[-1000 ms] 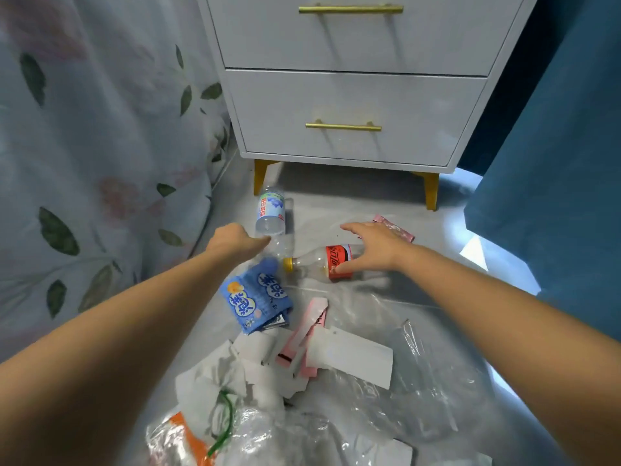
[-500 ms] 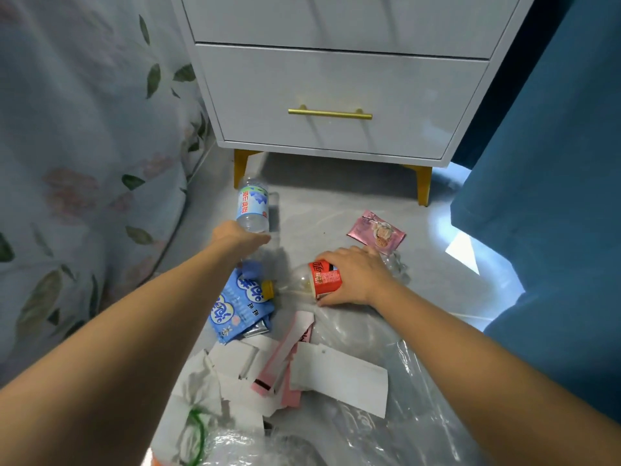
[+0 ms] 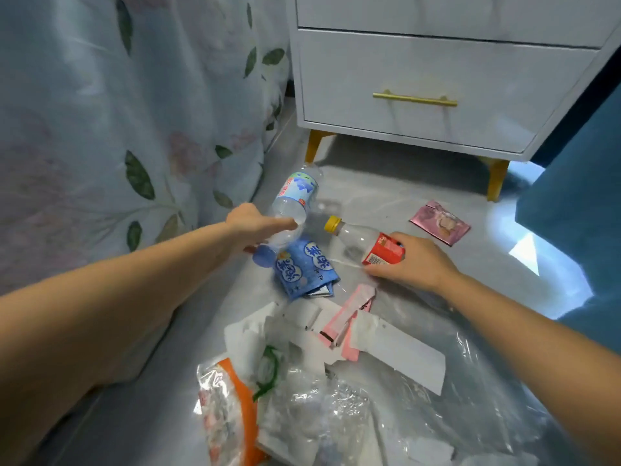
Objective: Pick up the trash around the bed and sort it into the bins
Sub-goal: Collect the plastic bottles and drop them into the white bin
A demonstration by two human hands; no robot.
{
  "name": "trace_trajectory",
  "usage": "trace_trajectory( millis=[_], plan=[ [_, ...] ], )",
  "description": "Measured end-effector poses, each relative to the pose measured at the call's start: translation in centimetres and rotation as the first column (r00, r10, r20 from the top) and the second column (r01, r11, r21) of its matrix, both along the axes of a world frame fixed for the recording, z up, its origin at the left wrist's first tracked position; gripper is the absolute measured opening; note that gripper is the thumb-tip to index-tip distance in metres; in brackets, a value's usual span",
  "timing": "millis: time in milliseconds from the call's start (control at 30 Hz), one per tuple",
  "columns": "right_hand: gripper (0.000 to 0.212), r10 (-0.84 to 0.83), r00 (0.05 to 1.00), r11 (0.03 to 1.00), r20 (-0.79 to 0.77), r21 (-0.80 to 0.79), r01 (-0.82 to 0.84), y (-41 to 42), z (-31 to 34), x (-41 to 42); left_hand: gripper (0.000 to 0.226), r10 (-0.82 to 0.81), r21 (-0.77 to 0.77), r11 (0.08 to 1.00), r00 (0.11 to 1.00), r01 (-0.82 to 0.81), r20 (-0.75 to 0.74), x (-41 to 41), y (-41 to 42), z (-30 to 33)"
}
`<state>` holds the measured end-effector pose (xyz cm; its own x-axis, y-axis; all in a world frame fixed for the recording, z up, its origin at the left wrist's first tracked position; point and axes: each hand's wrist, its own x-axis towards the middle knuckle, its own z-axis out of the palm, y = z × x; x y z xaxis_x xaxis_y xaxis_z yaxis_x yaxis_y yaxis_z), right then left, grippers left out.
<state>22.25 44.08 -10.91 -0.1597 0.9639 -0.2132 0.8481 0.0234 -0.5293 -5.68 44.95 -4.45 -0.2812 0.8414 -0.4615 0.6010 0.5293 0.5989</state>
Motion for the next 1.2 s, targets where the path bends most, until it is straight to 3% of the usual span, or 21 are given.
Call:
trace_trajectory(
  millis=[233, 333, 433, 567, 700, 800, 900, 1033, 1133, 1200],
  plan=[
    [0.044, -0.08, 0.909, 0.996, -0.41, -0.061, 0.061, -1.1, 4.1, -4.9, 0.045, 0.024, 0.024, 0.999, 0.96, -0.032, 0.279, -3.0, -7.0, 3.5],
    [0.029, -0.118, 0.808, 0.988, -0.577, -0.149, 0.038, -2.8, 5.6, -7.1, 0.03, 0.083, 0.041, 0.993, 0.89, -0.113, 0.448, -3.9, -10.3, 5.1],
    [0.029, -0.113, 0.737, 0.984, -0.666, -0.177, -0.009, -4.8, 7.6, -9.3, 0.015, 0.172, 0.076, 0.961, 0.79, -0.267, 0.589, -4.4, -13.3, 6.6],
    [0.025, -0.121, 0.629, 0.971, -0.768, -0.223, -0.086, -8.1, 12.0, -12.7, 0.039, 0.148, 0.118, 0.94, 0.694, -0.321, 0.705, -5.7, -18.1, 9.1],
    [0.021, -0.094, 0.515, 0.948, -0.852, -0.235, -0.215, -11.6, 16.9, -16.4, 0.047, 0.107, 0.196, 0.916, 0.685, -0.35, 0.721, -7.1, -24.9, 13.2],
    [0.042, -0.031, 0.476, 0.914, -0.879, -0.217, -0.342, -14.4, 20.4, -19.2, 0.047, 0.125, 0.216, 0.898, 0.693, -0.383, 0.71, -8.2, -30.8, 16.9],
    [0.056, 0.047, 0.441, 0.858, -0.896, -0.19, -0.477, -17.7, 23.6, -22.6, 0.06, 0.194, 0.22, 0.856, 0.684, -0.468, 0.703, -9.6, -37.0, 20.6],
    [0.054, 0.154, 0.377, 0.728, -0.913, -0.154, -0.668, -23.2, 26.7, -28.0, 0.067, 0.31, 0.254, 0.762, 0.68, -0.595, 0.664, -11.2, -45.6, 24.8],
    [0.052, 0.214, 0.336, 0.58, -0.917, -0.158, -0.799, -28.4, 28.4, -32.2, 0.068, 0.408, 0.296, 0.638, 0.637, -0.711, 0.654, -11.4, -52.0, 26.7],
    [0.047, 0.25, 0.306, 0.483, -0.918, -0.156, -0.861, -32.3, 29.3, -34.9, 0.07, 0.499, 0.306, 0.508, 0.564, -0.805, 0.658, -11.4, -56.4, 27.3]
  ],
)
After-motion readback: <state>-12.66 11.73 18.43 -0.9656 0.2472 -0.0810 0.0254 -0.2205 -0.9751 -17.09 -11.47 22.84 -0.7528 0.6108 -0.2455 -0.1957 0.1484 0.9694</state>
